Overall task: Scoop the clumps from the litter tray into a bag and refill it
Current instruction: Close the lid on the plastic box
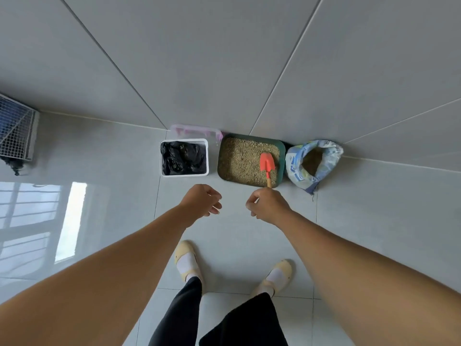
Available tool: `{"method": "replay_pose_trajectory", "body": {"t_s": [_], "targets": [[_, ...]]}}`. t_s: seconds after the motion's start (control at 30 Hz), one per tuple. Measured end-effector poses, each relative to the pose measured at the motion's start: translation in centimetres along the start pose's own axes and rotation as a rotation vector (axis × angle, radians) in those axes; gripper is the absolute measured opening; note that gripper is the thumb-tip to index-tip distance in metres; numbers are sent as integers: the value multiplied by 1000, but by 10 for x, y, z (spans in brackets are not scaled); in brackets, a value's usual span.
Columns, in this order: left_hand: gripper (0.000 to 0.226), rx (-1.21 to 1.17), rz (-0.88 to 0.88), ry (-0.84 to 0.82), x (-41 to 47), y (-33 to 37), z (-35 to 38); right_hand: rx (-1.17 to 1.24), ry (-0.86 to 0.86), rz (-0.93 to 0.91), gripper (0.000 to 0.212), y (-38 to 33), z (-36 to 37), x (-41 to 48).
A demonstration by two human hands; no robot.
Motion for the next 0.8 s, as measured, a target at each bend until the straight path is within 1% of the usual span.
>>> {"method": "replay_pose_trajectory", "body": {"t_s": [0.3,0.5,0.67,0.8], "targets": [[20,-30,12,-17,94,-68,73,-37,17,-17,11,41,56,114],[18,-23,31,-2,134,-102,95,-13,30,-42,14,62,78,166],[19,59,73,-36,164,-114,111,16,89,-67,11,74,78,201],[18,92,143,-36,194,-107,121,54,135,-84,11,77,74,230]]}}
Point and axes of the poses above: each hand's wrist, its own x-axis towards the middle knuckle, its own z-axis out of the palm, y = z × x, the point moved 5 cm from there along x, towards the middle knuckle, and after that the axes turned 13 degrees about z, right-handed, at the moved point
